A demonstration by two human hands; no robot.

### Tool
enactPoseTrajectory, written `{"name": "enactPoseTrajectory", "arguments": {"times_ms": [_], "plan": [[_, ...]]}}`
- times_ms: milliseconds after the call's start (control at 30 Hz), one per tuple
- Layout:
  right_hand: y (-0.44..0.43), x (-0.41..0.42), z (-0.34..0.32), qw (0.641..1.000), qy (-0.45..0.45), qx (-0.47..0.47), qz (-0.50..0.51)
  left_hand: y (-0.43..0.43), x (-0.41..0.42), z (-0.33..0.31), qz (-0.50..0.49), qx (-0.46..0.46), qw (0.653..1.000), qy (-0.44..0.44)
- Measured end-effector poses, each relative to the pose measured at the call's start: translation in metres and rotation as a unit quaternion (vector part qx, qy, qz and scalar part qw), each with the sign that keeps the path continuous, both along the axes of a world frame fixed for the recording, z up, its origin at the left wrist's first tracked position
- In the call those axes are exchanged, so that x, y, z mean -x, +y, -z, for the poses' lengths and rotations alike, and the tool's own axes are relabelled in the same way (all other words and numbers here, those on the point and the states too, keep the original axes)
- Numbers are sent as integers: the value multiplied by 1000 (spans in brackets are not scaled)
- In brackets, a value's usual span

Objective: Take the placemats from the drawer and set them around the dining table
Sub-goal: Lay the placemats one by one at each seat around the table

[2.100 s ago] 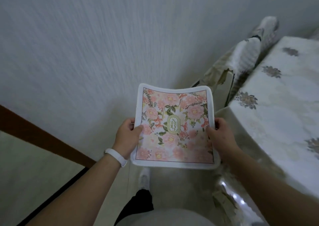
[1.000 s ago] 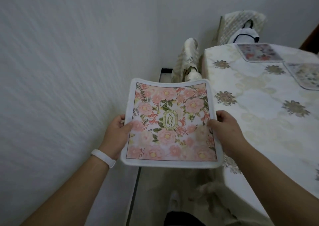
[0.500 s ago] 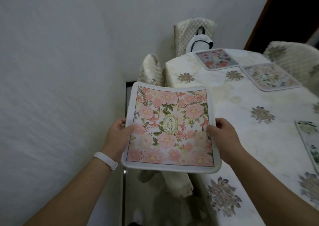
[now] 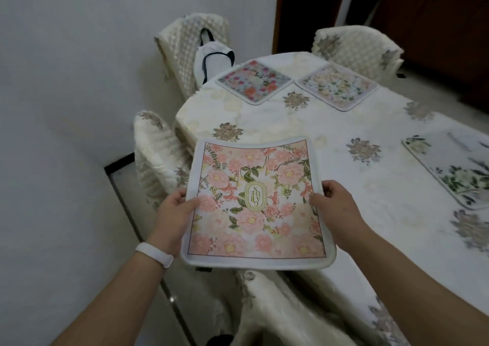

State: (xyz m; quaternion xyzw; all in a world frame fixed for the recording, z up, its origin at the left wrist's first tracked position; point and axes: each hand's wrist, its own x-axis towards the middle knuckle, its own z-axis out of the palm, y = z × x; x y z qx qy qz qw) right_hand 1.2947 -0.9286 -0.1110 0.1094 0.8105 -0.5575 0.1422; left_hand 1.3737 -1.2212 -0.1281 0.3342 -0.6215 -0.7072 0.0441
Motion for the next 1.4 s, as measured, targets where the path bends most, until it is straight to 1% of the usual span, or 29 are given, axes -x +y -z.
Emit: {"name": "enactPoseTrajectory", "arguments": {"times_ms": [100,267,467,567,667,800,933,1000,1133,1200,1267,1333,1400], "plan": [[-16,5,-5,999,3,-14,46,-23,34,7,46,-20,999,-6],[-20,6,-10,994,6,-18,110,-37,77,21,129,-25,991,-16],[-8,-1,-4,984,-2,0,179,-29,115,28,207,5,978,-21],[-1,-1,0,980,-3,16,200,-19,125,24,222,14,974,-31],[0,2,9,978,-15,36,204,-16,132,19,229,46,972,-26],[-5,17,20,978,-26,54,201,-23,145,20,230,76,970,-19],[-17,33,31,974,-30,60,217,-36,174,23,254,81,964,-18],[-24,48,37,972,-36,54,224,-44,200,29,274,101,956,-19],[-49,83,51,962,-48,44,266,-58,257,45,311,82,946,-32],[-67,98,58,956,-54,37,286,-68,288,56,339,95,935,-35],[-87,109,66,950,-62,13,305,-80,313,66,359,114,925,-38],[-108,119,74,947,-59,-22,316,-93,335,77,370,114,921,-38],[-126,132,81,945,-56,-36,321,-104,354,86,379,120,917,-38]]}}
